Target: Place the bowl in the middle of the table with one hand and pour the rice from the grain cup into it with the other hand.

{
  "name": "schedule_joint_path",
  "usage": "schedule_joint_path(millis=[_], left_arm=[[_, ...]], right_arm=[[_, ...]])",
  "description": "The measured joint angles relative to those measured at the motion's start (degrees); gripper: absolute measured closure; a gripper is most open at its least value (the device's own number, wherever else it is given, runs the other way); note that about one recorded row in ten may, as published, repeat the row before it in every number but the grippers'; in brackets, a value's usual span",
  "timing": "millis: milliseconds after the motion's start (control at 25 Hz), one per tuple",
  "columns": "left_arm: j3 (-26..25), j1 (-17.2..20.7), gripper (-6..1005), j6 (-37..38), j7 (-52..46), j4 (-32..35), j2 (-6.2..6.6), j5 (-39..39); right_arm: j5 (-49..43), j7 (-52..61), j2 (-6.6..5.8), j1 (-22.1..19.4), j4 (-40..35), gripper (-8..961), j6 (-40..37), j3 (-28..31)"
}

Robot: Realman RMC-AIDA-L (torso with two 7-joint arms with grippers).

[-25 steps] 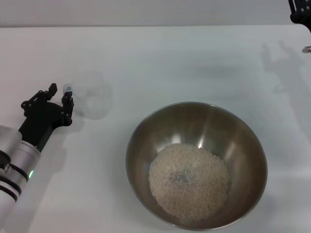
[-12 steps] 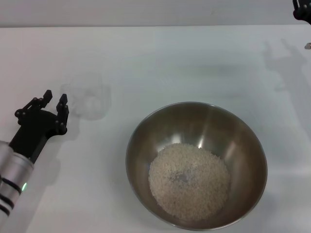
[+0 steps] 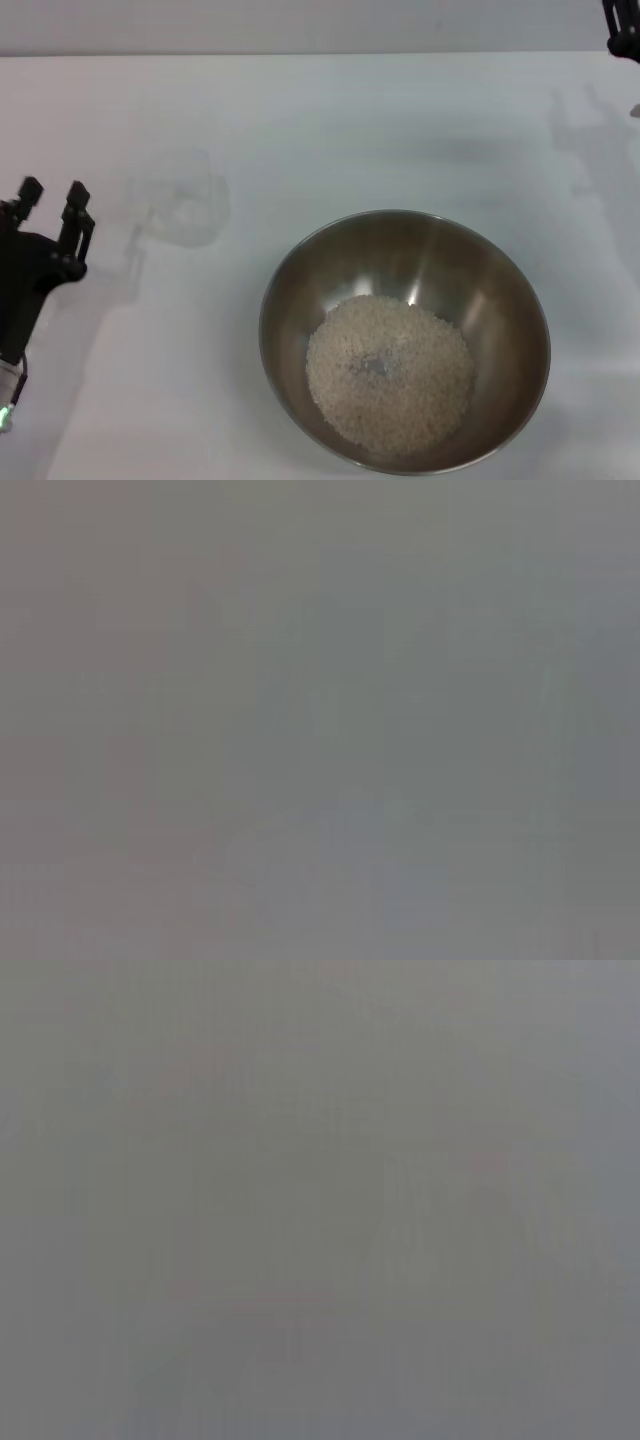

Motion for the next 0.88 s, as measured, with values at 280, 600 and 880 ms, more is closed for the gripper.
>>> schedule_joint_path(millis=[280,600,880], left_arm=[[-0.1,-1.9,462,3.1,-1.8,0.5,-0.1,-0.1],[-1.1,-3.8,194,3.4,-1.8,1.8,-0.09,-0.3],[-1.5,-5.6,163,3.3,-1.8,3.8,-0.05,-0.3]], right_arm=[[-2.9,0.4,0.34,-1.7,-0.2,412,0.2,-0.4],[-3.0,4.0,0.17,-1.8,0.0,401,2.7,0.2],[-2.6,3.4,0.15,-1.1,-0.3,295,2.6,1.3]])
